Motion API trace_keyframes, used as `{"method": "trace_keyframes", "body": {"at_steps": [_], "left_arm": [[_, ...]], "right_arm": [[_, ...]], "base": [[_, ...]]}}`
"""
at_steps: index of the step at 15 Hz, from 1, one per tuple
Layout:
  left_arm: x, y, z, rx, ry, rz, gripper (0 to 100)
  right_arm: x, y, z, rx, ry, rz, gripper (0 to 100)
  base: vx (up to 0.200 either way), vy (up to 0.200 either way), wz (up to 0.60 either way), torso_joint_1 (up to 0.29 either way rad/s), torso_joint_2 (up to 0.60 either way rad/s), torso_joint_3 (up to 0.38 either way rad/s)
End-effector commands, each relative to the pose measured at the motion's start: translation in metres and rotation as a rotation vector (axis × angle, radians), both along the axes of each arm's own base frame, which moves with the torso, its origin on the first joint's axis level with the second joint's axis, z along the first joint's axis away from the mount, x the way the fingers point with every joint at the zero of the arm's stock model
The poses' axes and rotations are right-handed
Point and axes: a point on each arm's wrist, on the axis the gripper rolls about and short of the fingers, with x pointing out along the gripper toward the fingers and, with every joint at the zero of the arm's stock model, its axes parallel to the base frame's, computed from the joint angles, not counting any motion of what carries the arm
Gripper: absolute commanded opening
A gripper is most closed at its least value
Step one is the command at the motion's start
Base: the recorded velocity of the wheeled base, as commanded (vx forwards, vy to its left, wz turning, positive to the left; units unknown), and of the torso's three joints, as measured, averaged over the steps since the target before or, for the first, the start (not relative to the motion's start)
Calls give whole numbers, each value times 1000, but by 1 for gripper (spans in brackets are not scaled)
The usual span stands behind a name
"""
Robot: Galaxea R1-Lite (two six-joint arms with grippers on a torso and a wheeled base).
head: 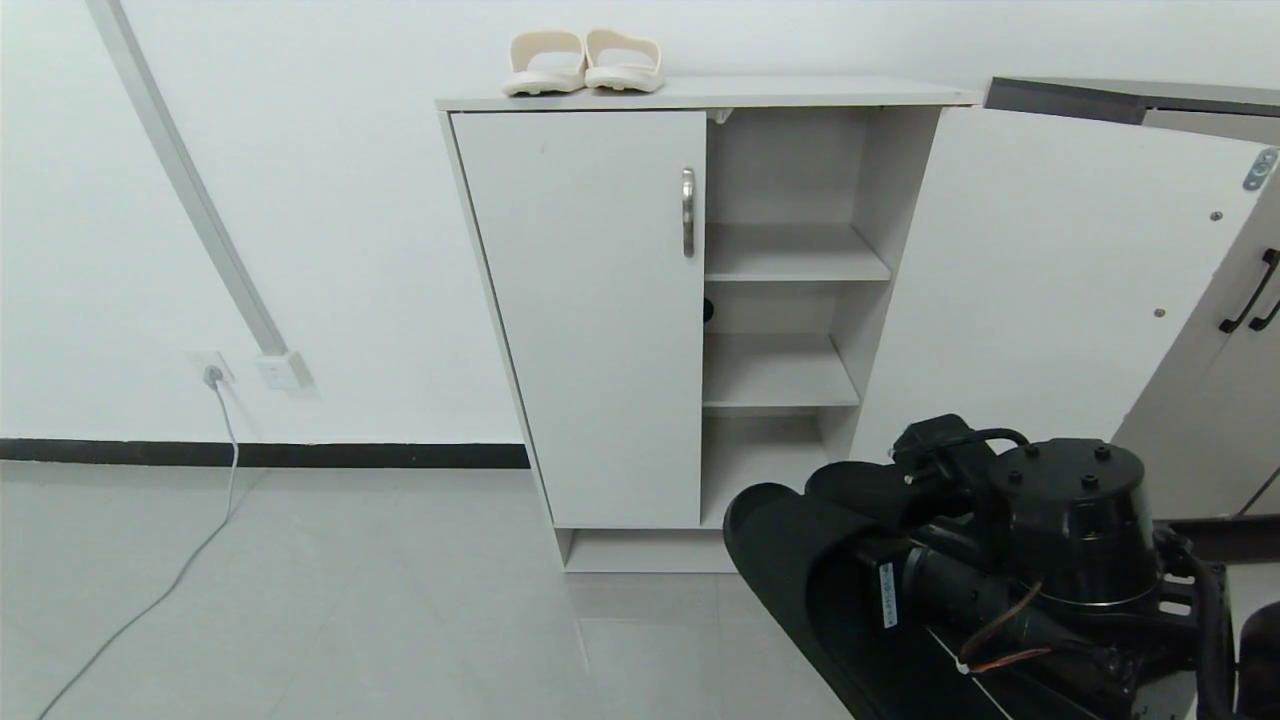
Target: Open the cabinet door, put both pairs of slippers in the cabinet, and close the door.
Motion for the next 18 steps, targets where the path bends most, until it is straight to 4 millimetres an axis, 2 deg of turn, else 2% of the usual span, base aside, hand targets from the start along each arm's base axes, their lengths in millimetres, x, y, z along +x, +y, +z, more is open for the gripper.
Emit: {"method": "trace_keyframes", "body": {"at_steps": [1, 3, 7, 10, 12, 13, 15, 18], "left_arm": [[4, -1, -15, 3, -1, -51, 0], [4, -5, -19, 12, 34, -194, 0], [4, -4, -19, -2, 35, -189, 0], [4, -4, -19, -7, 34, -189, 0], [4, -4, -19, -7, 34, -189, 0], [4, -4, -19, -5, 34, -189, 0], [4, -4, -19, -5, 34, -189, 0], [4, -4, -19, -5, 34, -189, 0]], "right_arm": [[0, 0, -1, -2, 2, 1, 0], [0, 3, -4, -13, 11, 9, 0], [4, 9, -11, -35, 24, 13, 0], [32, 34, -10, -37, -32, -122, 0], [48, 49, -22, -15, -18, -203, 0], [58, 57, -34, -30, -16, -264, 0], [65, 63, -44, -45, -24, -326, 0], [65, 69, -45, -44, -32, -330, 0]], "base": [[0, 0, 0, 0, 0, 0], [0, 0, 0, 0, 0, 0], [0, 0, 0, 0, 0, 0], [0, 0, 0, 0, 0, 0], [0, 0, 0, 0, 0, 0], [0, 0, 0, 0, 0, 0], [0, -100, 0, 4, 1, 1], [0, -200, 0, 1, 2, 2]]}}
